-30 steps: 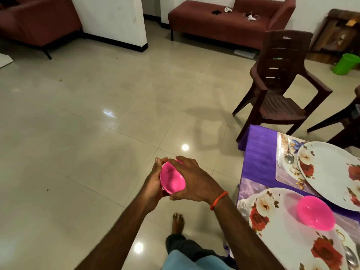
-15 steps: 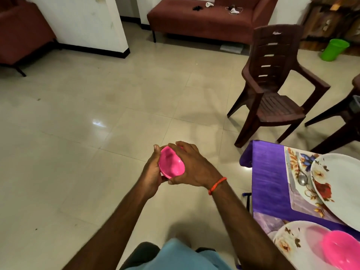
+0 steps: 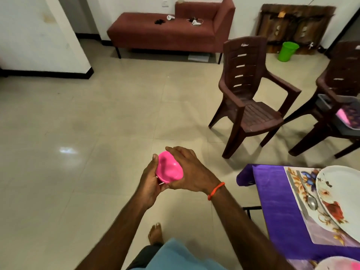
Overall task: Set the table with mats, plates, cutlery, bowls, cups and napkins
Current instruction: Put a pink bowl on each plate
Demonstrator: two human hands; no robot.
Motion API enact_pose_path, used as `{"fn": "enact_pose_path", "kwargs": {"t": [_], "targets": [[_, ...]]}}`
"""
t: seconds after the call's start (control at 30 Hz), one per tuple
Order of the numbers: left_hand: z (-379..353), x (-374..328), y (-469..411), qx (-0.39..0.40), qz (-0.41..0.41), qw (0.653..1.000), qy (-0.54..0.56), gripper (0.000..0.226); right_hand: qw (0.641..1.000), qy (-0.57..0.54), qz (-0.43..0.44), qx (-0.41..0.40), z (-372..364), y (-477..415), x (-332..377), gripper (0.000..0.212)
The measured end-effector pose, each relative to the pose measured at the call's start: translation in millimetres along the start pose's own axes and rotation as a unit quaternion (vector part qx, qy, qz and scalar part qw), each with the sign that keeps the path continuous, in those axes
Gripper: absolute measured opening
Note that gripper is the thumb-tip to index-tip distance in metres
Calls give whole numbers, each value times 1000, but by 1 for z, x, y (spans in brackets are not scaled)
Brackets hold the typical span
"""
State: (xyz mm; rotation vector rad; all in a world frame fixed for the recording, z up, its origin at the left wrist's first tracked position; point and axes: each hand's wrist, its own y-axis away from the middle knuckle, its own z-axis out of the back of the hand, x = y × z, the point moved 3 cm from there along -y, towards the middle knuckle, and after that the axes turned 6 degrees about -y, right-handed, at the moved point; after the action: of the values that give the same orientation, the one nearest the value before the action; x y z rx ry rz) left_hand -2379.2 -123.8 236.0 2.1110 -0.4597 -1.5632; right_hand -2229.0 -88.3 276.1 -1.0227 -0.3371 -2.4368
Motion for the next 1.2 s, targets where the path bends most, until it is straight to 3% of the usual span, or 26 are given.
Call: {"fn": "enact_pose_path", "kwargs": {"t": [0.23, 0.53, 0.93, 1.2], "targets": [[3, -74, -76, 45, 14, 997, -61, 61, 998, 19, -46, -46, 28, -84, -14, 118], [-15, -104, -146, 89, 37, 992, -78, 56, 987, 38, -113, -107, 51, -120, -36, 123], [-130, -150, -250, 192, 21, 967, -163, 56, 961, 25, -190, -197, 149, -155, -126, 117], [-205, -180, -316, 196, 11, 964, -178, 43, 952, 51, -208, -217, 220, -182, -179, 113]]}}
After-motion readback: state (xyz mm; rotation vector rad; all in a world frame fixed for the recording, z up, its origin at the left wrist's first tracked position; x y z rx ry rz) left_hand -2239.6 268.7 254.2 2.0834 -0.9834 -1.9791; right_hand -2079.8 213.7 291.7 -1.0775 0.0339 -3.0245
